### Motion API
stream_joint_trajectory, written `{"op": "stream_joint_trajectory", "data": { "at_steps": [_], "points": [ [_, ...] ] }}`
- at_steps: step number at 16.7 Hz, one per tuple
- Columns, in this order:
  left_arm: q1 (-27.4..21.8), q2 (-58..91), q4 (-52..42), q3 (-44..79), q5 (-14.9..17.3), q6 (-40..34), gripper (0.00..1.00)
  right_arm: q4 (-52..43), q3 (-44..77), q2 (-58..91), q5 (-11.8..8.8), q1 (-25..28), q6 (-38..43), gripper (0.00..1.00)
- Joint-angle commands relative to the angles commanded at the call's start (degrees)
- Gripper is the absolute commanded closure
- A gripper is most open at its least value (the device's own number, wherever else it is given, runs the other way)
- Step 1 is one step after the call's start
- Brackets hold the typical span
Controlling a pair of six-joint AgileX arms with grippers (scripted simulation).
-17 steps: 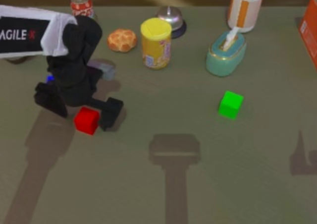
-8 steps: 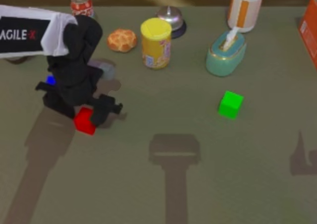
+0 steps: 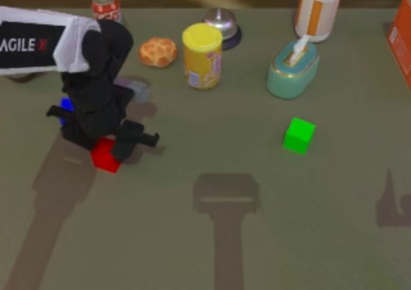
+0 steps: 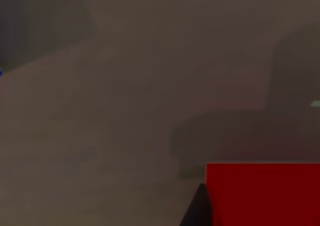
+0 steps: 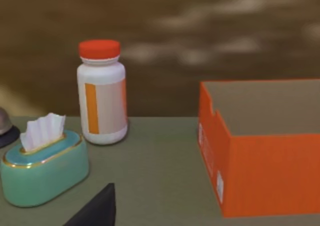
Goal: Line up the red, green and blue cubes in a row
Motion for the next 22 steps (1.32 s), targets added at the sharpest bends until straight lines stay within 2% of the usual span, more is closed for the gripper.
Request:
{"op": "stream_joint_trajectory", "data": {
  "at_steps": [5, 12, 17, 19, 22],
  "points": [
    [0.1, -2.5, -1.8, 1.7, 0.1, 0.0, 1.00, 0.0, 0.0, 0.0, 0.0, 0.0, 0.0, 0.00],
    [1.1, -7.3, -14.4, 9.2, 0.1, -0.2, 1.00, 0.0, 0.0, 0.0, 0.0, 0.0, 0.0, 0.00],
    [0.7, -7.3, -14.6, 9.3, 0.1, -0.3, 1.00, 0.0, 0.0, 0.0, 0.0, 0.0, 0.0, 0.00],
    [-0.4, -7.8, -14.7, 8.9, 0.0, -2.3, 1.00, 0.0, 0.0, 0.0, 0.0, 0.0, 0.0, 0.00],
    [-4.0, -9.5, -14.9, 7.3, -0.3, -9.5, 1.00, 0.0, 0.0, 0.0, 0.0, 0.0, 0.0, 0.00]
  ]
}}
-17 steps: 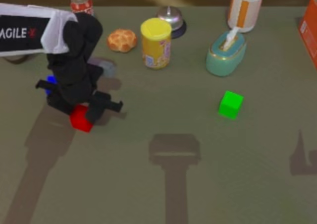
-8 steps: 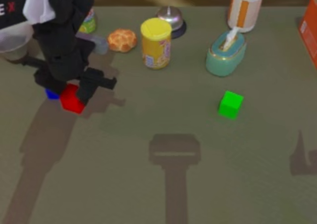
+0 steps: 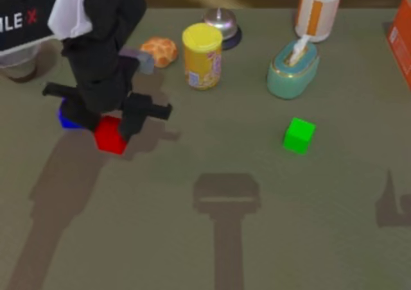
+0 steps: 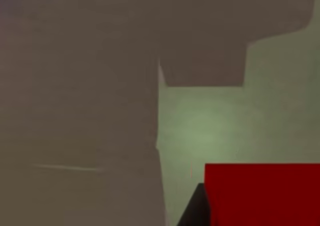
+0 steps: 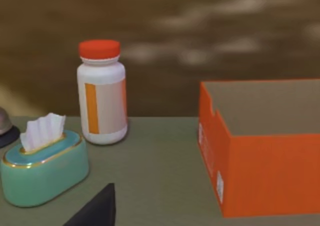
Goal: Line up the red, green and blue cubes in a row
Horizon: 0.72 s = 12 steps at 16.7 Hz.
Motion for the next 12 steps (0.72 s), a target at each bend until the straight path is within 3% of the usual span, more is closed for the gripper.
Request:
{"op": "stream_joint_trajectory", "data": {
  "at_steps": [7, 12],
  "points": [
    [-11.5, -6.1, -0.7, -6.4, -0.7, -25.3, 1.00, 0.0, 0.0, 0.0, 0.0, 0.0, 0.0, 0.00],
    [-15.3, -8.9, -0.4, -8.6, -1.1, -32.2, 1.00, 0.0, 0.0, 0.0, 0.0, 0.0, 0.0, 0.00]
  ]
}}
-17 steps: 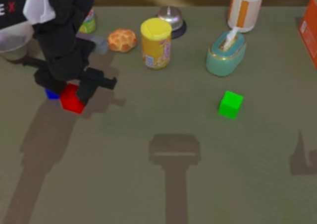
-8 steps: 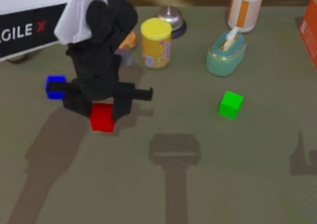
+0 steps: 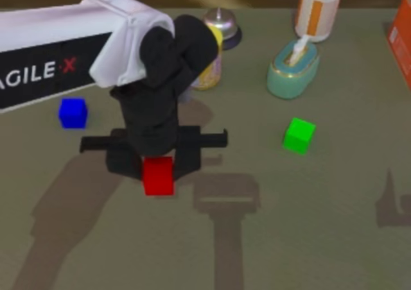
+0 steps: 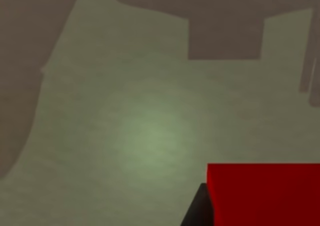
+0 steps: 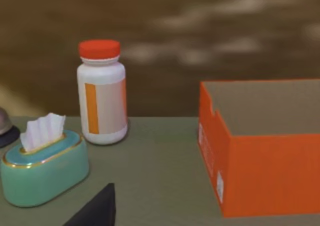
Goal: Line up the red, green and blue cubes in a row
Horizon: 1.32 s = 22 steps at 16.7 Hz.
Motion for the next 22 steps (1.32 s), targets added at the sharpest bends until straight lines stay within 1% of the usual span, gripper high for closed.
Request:
{"op": "stream_joint_trajectory", "data": {
  "at_steps": [5, 12, 17, 22],
  "points": [
    [0.2, 0.5, 1.0, -0.5, 0.0, 0.2, 1.00, 0.0, 0.0, 0.0, 0.0, 0.0, 0.0, 0.00],
    [0.1, 4.8, 14.1, -9.1, 0.0, 0.1, 1.00, 0.0, 0.0, 0.0, 0.0, 0.0, 0.0, 0.00],
    [0.1, 5.2, 15.0, -9.8, 0.0, 0.2, 1.00, 0.0, 0.0, 0.0, 0.0, 0.0, 0.0, 0.00],
    [0.1, 5.2, 15.0, -9.8, 0.0, 0.2, 0.62, 0.0, 0.0, 0.0, 0.0, 0.0, 0.0, 0.00]
  ]
}}
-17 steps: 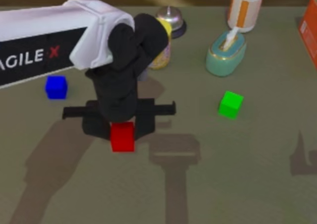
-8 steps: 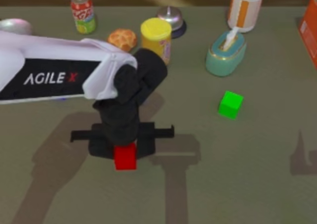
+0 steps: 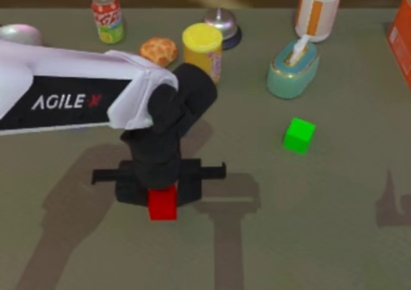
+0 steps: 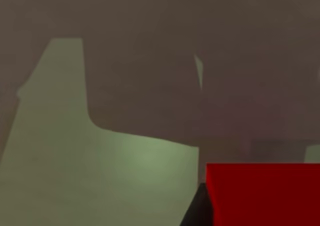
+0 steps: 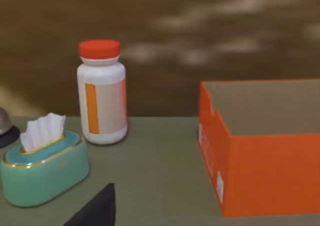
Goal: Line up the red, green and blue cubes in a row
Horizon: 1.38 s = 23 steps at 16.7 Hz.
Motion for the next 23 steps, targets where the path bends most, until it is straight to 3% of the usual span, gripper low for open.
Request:
{"op": "stream_joint_trajectory", "data": {
  "at_steps": [8, 18, 23],
  "points": [
    [0.0, 0.0, 0.0, 0.0, 0.0, 0.0, 0.02, 0.0, 0.0, 0.0, 0.0, 0.0, 0.0, 0.00],
    [0.0, -0.1, -0.2, 0.2, 0.0, 0.0, 0.00, 0.0, 0.0, 0.0, 0.0, 0.0, 0.0, 0.00],
    [0.5, -3.2, -9.2, 5.5, 0.0, -0.4, 0.00, 0.0, 0.0, 0.0, 0.0, 0.0, 0.0, 0.00]
  ]
}}
